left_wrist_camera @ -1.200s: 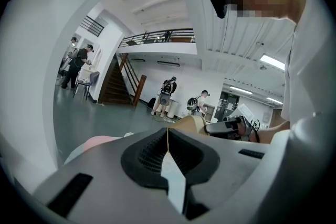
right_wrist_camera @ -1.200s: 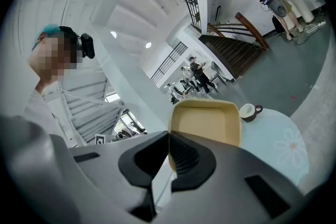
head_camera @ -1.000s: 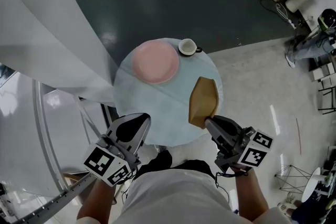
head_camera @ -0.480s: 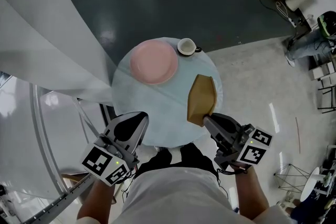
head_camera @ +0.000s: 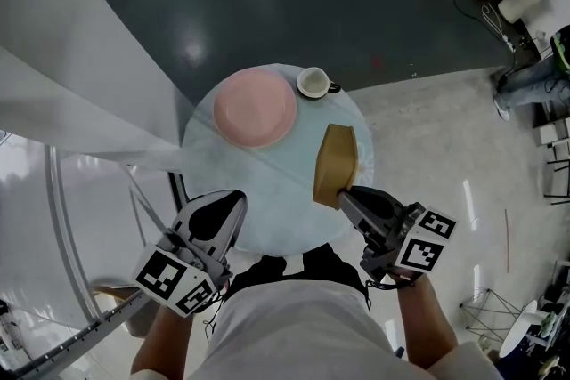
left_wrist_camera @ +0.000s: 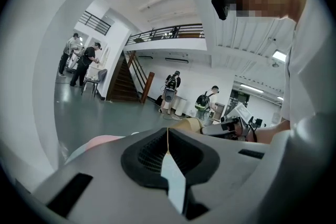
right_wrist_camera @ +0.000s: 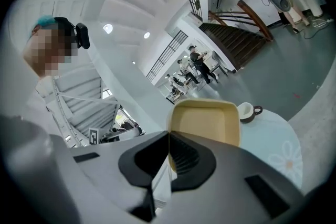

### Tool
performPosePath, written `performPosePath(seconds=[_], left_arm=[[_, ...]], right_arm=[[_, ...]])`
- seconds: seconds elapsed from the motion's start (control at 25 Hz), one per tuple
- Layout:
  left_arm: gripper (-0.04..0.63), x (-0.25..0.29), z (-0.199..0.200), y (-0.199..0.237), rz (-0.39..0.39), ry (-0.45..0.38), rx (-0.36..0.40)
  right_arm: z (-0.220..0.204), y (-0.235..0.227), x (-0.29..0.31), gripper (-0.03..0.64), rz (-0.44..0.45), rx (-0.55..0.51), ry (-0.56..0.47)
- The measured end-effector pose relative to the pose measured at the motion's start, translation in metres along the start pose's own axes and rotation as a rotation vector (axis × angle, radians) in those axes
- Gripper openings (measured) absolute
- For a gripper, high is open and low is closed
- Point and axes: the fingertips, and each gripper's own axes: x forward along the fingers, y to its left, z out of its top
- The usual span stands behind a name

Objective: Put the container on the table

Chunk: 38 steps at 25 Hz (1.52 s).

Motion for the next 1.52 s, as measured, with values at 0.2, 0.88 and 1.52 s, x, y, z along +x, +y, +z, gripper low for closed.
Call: performPosePath(seconds=[0.2,0.88,1.52], left_arm=[[0.026,0.024,0.002,0.0,0.062,0.015,-0.016],[0.026,0.088,-0.011,-0.003,0.181,0.047,-0.072],[0.026,0.106,-0.026,0.009,0.185,0.098,-0.095]], right_arm=[[0.012,-0.032,-0.001,0.028,0.014,-0.009,0.063],[0.007,-0.139,0.003,0.028,-0.041,-0.091,0.309],[-0.034,-0.203,0.015,0.028,-0.158,-0.288,0.539]])
